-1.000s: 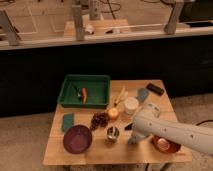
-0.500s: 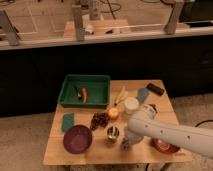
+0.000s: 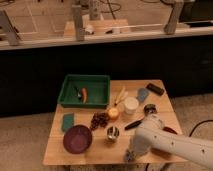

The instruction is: Wipe table surface with towel

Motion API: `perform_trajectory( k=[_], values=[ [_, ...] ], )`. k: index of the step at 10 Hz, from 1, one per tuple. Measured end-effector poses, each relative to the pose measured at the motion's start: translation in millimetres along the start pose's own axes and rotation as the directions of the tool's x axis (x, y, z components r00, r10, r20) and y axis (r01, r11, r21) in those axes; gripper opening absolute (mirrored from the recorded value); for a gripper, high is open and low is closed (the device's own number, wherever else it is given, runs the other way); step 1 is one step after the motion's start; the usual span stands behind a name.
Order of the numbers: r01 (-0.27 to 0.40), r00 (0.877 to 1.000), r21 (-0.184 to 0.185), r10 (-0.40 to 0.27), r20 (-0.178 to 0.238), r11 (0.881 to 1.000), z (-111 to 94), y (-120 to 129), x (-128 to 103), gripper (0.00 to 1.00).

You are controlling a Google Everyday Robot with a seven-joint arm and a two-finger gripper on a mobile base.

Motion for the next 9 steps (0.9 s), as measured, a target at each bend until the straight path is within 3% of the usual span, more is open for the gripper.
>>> perform_trajectory(
  k=[4,7,9],
  values=[
    [-0.095,0.994,-0.009,0.095,-0.047,0.995,-2,22,44,0.0],
    [-0.159,0.985,0.023,0.16,-0.067,0.987,-1,5,71,0.0],
    [-0.162,0.983,0.046,0.166,-0.082,0.986,0,-15,70,0.0]
  ],
)
